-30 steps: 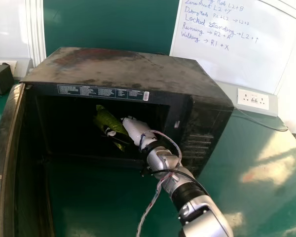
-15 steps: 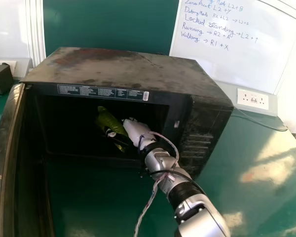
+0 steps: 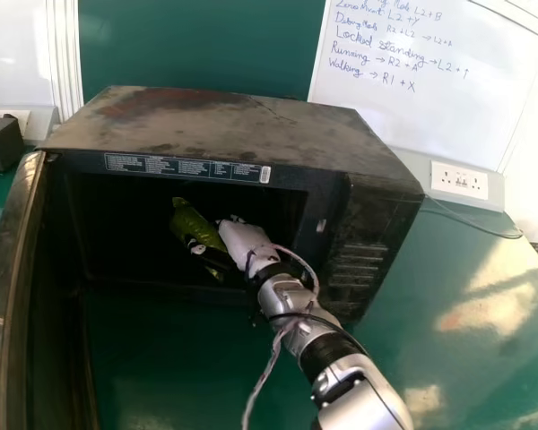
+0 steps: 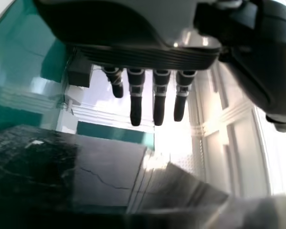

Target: Put biscuit inside oven

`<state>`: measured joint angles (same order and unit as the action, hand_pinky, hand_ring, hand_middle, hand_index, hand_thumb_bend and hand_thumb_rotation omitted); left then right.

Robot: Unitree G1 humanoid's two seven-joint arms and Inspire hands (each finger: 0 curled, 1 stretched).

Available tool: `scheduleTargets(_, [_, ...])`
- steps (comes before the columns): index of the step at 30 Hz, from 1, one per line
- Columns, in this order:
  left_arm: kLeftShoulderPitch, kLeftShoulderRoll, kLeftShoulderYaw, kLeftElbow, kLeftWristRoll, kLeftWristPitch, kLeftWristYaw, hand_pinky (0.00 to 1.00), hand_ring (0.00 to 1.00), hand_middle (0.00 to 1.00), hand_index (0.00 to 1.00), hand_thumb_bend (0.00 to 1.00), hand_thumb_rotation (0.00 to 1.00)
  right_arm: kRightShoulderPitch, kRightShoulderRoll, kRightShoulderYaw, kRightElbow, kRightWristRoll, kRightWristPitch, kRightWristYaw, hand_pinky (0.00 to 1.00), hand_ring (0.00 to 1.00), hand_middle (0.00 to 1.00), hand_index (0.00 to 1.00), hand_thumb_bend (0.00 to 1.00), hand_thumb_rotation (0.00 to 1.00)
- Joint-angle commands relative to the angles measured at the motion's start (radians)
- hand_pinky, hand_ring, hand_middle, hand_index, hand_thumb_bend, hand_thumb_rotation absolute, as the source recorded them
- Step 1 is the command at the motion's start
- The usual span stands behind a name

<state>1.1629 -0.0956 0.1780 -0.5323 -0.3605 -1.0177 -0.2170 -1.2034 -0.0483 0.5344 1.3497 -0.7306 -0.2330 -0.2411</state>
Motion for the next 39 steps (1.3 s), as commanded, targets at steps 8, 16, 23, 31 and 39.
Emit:
scheduleTargets(8, [-0.037, -0.047, 0.035, 0.08, 0.097, -0.086, 0.077, 0.85, 0.83, 0.88, 0.9, 0.68, 1.0, 0.007, 0.005, 0.005, 0.003, -0.001, -0.036, -0.035, 0.17, 0.41, 0.58, 0.5, 0.5, 0.09])
scheduleTargets(16, [-0.003, -0.05, 0.057, 0.082, 0.162, -0.081, 0.117, 0.86, 0.83, 0.87, 0.9, 0.69, 1.0, 0.015, 0.005, 0.01, 0.006, -0.006, -0.041, -0.055, 0.37, 0.69, 0.82, 0.77, 0.69, 0.54])
scheduleTargets(23, [-0.038, -0.06, 0.115, 0.115, 0.243, -0.117, 0.151, 0.86, 0.85, 0.9, 0.92, 0.8, 1.0, 0.02, 0.005, 0.01, 0.005, 0.0, -0.034, -0.037, 0.71, 0.92, 0.96, 0.88, 0.77, 0.68])
scheduleTargets(31, [-0.05, -0.043, 0.141, 0.142, 0.306, -0.124, 0.184, 0.87, 0.87, 0.9, 0.93, 0.83, 1.0, 0.036, -0.004, 0.013, 0.0, -0.002, -0.052, -0.049, 0.99, 1.0, 1.0, 0.99, 0.93, 0.85])
scheduleTargets(39, [-0.053, -0.021, 0.13, 0.155, 0.305, -0.137, 0.185, 0.91, 0.87, 0.9, 0.93, 0.8, 1.0, 0.068, -0.019, 0.005, -0.019, 0.009, -0.089, -0.069, 1.0, 1.0, 1.0, 1.0, 0.92, 0.86])
